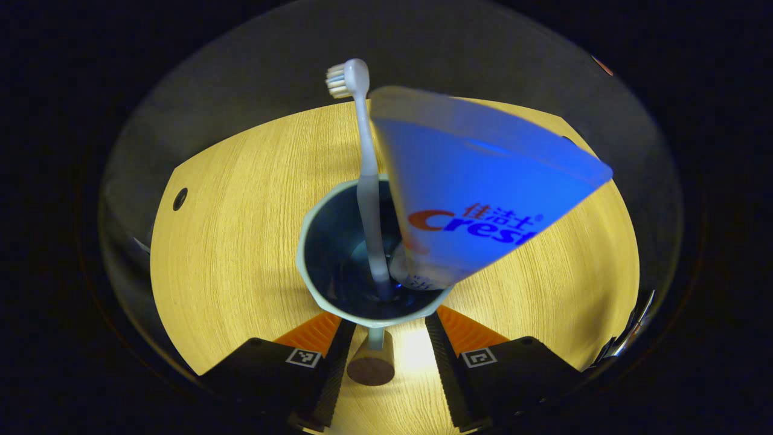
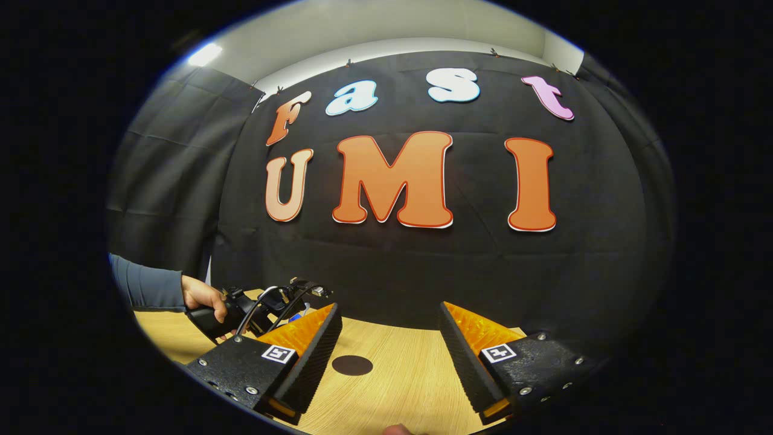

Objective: Put the toothbrush and toothpaste on the desktop into the cup, then pick up the cup and place it on the coaster on the desktop.

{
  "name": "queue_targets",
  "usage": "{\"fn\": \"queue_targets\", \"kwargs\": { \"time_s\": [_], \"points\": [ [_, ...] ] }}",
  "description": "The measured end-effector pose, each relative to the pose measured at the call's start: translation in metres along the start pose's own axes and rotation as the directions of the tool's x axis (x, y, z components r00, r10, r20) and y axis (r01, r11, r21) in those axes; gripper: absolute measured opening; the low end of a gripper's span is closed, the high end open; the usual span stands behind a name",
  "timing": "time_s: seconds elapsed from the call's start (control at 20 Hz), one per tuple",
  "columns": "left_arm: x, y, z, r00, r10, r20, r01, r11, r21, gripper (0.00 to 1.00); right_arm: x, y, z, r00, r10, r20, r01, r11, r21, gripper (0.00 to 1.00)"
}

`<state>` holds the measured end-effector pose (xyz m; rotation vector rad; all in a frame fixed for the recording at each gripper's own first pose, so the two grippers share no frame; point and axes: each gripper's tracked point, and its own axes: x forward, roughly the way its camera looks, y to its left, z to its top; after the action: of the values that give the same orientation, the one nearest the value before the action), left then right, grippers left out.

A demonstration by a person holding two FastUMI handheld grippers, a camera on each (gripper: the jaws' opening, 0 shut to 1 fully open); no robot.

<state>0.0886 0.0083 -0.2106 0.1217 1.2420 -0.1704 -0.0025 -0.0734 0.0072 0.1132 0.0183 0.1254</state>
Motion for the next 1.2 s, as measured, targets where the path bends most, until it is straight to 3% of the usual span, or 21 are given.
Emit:
{"fn": "queue_targets", "kwargs": {
  "time_s": [0.05,0.1,0.2,0.25,0.4,0.5,0.55,0.7,1.0,1.2],
  "points": [
    [0.002,0.001,0.004,1.000,-0.001,0.005,0.001,1.000,-0.006,0.70,0.000,-0.001,-0.001,1.000,0.001,-0.001,-0.001,1.000,0.009,0.96],
    [0.004,0.002,0.007,1.000,-0.008,0.008,0.008,1.000,-0.008,0.53,-0.001,-0.002,-0.003,1.000,-0.003,-0.005,0.003,1.000,0.014,0.96],
    [0.005,0.007,0.016,1.000,-0.006,0.019,0.007,0.999,-0.036,0.47,-0.001,-0.002,-0.008,1.000,-0.005,-0.013,0.006,1.000,0.022,0.96],
    [0.011,0.009,0.022,1.000,-0.003,0.029,0.004,0.999,-0.040,0.29,-0.002,-0.002,-0.011,1.000,-0.006,-0.018,0.006,1.000,0.027,0.96],
    [0.020,0.014,0.044,0.999,-0.003,0.047,0.006,0.998,-0.066,0.28,-0.005,-0.001,-0.013,1.000,-0.007,-0.022,0.008,1.000,0.021,0.96],
    [0.003,0.048,0.024,0.998,-0.003,0.057,0.007,0.997,-0.078,0.28,-0.007,-0.001,-0.011,1.000,-0.011,-0.016,0.011,1.000,0.012,0.96],
    [-0.017,0.043,0.000,0.998,-0.001,0.061,0.006,0.996,-0.085,0.28,-0.009,-0.002,-0.010,1.000,-0.012,-0.013,0.012,1.000,0.010,0.96],
    [-0.023,0.058,-0.001,0.997,0.005,0.076,0.003,0.995,-0.096,0.28,-0.011,-0.004,-0.009,1.000,-0.020,-0.009,0.020,1.000,0.001,0.96],
    [-0.069,0.028,0.042,0.993,-0.005,0.118,0.012,0.998,-0.064,0.28,-0.017,-0.011,-0.013,0.999,-0.036,-0.013,0.036,0.999,-0.005,0.96],
    [-0.074,0.014,0.050,0.991,-0.023,0.131,0.029,0.999,-0.038,0.28,-0.026,-0.018,-0.016,0.999,-0.052,-0.015,0.052,0.998,-0.019,0.96]
  ]
}}
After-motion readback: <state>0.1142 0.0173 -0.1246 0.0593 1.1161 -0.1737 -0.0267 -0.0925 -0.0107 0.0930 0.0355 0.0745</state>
